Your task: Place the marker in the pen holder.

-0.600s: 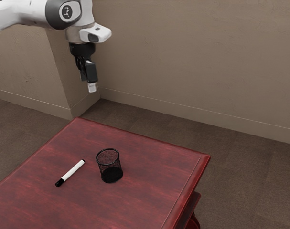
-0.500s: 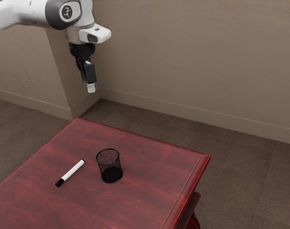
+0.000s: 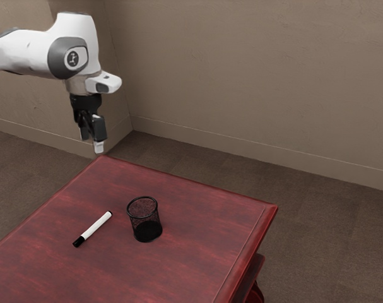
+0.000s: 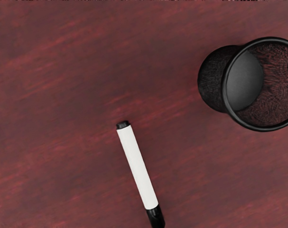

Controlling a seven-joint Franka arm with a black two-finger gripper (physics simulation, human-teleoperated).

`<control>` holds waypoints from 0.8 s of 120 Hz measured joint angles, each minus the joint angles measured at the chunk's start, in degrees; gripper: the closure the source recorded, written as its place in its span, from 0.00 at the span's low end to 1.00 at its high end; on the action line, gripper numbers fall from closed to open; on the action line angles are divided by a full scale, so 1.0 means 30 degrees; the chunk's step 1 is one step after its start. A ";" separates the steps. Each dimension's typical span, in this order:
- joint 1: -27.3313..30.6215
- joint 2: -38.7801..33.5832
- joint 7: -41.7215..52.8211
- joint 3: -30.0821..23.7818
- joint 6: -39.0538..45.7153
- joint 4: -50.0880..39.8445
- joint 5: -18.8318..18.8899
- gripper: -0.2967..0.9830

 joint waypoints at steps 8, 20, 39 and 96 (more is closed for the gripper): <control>-0.0266 0.0195 -0.0302 0.0014 0.1227 -0.0722 0.0237 0.23; -0.0442 0.0369 -0.1095 0.0213 0.3567 -0.2471 0.0514 0.23; 0.0138 0.0968 -0.2274 0.0316 0.6498 -0.3790 0.0687 0.23; 0.0567 0.1540 -0.6062 0.0379 1.2552 -0.8513 0.0700 0.57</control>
